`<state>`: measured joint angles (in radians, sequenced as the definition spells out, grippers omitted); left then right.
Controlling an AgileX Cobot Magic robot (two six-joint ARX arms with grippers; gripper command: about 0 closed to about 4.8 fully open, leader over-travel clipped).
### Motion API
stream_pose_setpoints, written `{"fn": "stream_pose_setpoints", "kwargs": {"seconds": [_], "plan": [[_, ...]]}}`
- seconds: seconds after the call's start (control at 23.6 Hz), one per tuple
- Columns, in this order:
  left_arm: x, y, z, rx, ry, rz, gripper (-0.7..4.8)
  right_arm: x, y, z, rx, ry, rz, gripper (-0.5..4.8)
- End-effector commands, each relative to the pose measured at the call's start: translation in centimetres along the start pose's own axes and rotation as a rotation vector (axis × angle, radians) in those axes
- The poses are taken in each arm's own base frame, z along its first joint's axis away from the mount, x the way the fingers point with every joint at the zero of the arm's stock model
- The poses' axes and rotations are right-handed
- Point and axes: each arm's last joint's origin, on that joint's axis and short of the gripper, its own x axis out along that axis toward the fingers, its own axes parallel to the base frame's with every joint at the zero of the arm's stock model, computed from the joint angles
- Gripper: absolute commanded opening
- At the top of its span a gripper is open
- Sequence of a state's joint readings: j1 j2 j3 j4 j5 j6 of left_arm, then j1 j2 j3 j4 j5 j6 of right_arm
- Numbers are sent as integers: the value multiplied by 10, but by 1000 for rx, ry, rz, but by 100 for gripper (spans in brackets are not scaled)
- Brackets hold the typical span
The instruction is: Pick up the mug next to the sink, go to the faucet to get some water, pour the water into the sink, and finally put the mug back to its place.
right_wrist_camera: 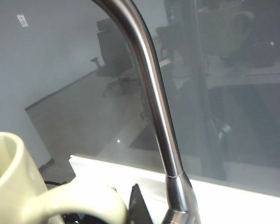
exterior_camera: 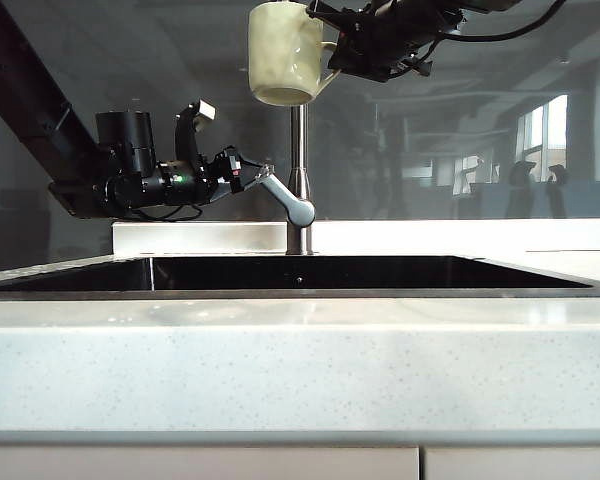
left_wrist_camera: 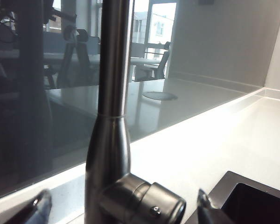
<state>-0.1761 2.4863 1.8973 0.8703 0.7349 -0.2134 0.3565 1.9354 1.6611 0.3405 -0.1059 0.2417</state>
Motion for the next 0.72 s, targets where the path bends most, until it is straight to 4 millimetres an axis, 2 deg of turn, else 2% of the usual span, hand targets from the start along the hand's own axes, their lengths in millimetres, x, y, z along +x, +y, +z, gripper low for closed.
{"fn": "stream_pose_setpoints", "kwargs": {"seconds": [0.04,0.72], "plan": [[0,1,4,14,-16,23,395,-5,8,21,5,-112,34,-4],[0,2,4,10,-16,53,395,-5,8,21,5,-111,34,-4]]}}
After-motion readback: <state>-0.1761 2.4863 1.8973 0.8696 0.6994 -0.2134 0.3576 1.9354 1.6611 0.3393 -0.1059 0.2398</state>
